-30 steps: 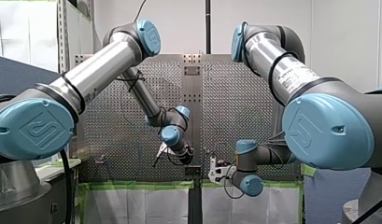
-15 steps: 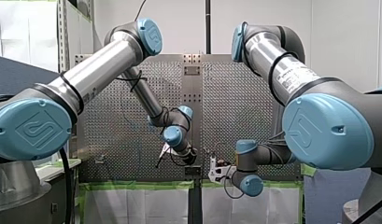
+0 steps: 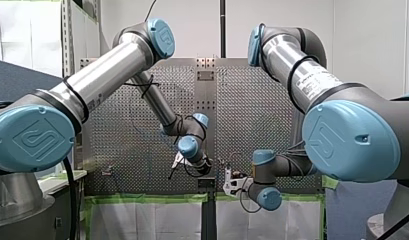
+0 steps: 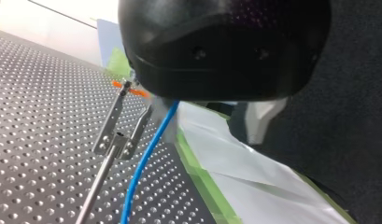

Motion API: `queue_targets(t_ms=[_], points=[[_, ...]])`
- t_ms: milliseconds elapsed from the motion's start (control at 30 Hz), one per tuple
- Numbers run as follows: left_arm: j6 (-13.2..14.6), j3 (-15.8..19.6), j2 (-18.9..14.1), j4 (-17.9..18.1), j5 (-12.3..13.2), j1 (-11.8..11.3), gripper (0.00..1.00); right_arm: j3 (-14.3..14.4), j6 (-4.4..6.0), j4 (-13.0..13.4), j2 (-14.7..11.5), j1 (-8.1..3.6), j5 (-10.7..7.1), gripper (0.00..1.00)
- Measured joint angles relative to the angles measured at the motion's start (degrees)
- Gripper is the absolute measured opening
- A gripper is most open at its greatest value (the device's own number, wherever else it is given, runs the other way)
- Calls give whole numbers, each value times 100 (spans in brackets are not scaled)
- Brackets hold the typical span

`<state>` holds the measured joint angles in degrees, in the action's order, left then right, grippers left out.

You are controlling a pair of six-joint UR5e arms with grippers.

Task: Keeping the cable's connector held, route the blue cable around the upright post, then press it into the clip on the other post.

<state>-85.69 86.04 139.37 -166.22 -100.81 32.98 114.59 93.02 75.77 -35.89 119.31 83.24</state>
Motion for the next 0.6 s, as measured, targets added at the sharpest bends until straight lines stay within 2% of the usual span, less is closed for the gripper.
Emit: queue_targets(t_ms=[33, 67, 133, 600], points=[[-11, 0, 1, 7, -12, 6, 11, 0, 0, 2, 0, 0, 0, 0], [-18, 0, 1, 11, -24, 10, 3, 0, -1, 4, -1, 0, 0, 0], [-38, -1, 3, 15, -64, 14, 0, 0, -1, 6, 0, 0, 0, 0], [-188, 1, 2, 43, -145, 15, 0, -4, 23, 9, 0, -44, 3, 0]])
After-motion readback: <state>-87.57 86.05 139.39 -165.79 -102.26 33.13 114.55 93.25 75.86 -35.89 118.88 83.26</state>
